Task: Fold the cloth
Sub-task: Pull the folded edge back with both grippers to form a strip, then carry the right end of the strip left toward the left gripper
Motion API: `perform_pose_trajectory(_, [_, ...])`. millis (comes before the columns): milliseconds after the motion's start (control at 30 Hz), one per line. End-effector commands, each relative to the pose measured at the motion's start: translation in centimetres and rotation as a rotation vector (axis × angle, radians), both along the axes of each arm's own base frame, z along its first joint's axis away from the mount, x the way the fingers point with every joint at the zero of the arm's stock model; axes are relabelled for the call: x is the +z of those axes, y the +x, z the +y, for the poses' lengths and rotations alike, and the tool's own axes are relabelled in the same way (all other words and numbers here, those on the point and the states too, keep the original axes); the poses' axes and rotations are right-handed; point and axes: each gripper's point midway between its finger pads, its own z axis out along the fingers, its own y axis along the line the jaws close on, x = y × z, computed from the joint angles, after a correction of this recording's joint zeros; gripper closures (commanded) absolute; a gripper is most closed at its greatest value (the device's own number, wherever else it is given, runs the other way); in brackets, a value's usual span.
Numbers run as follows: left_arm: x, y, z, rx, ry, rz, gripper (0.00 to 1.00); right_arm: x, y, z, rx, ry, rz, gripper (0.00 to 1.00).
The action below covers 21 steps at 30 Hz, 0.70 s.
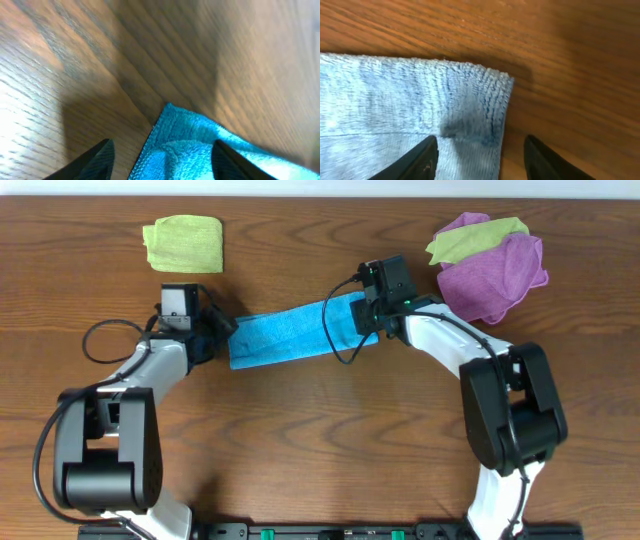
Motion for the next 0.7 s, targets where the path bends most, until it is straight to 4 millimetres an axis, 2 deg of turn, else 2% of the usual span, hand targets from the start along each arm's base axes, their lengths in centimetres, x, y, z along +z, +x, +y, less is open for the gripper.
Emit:
perform_pose_trajectory(0, [4.2,1.7,0.3,-0.021,0.004,-0.113,0.34,4.9,0.7,-0.1,-0.049,0.057,-0.075,0.41])
perform_pose_trajectory(67, [5.6,1.9,0.0,-0.032,-0.009,-0.146,0.39,6.3,0.3,-0.4,-0.073,0.073,-0.075,0.38])
perform_pose_trajectory(100, [6.5,1.9,-0.4,-0.046,-0.026,-0.166,0.71,7.2,-0.1,-0.8,-0.098,0.087,-0.066,0.37])
perform_pose_trajectory(133, [7.0,1.8,-0.8,-0.060,-0.042,-0.176,0.85,7.8,-0.5,-1.1,-0.116,0.105,-0.054,0.36])
perform_pose_trajectory(167, [7.3,1.8,-1.2,-0.074,-0.060,-0.182,0.93,8.3,-0.8,-1.3,-0.131,0.120,-0.046,0.36])
perform_pose_trajectory(267, [7.2,1.4,-2.5,-0.116,-0.114,-0.170,0.94,9.5,-1.4,-2.7,-0.197,0.203,0.000,0.35])
perform_pose_trajectory(400, [5.6,0.7,-4.0,-0.145,-0.110,-0.117,0.94,9.5,-1.8,-4.1,-0.251,0.381,0.106,0.33])
perform_pose_trajectory(467, [4.3,0.4,-4.9,-0.172,-0.083,-0.087,0.94,8.5,-2.4,-4.8,-0.275,0.505,0.181,0.29])
perform_pose_trajectory(533, [3.0,0.2,-5.5,-0.193,-0.058,-0.063,0.94,7.4,-3.1,-5.5,-0.319,0.554,0.235,0.26])
perform_pose_trajectory(667, [0.4,-0.4,-6.0,-0.234,0.010,-0.011,0.95,4.9,-5.3,-5.2,-0.347,0.609,0.326,0.23])
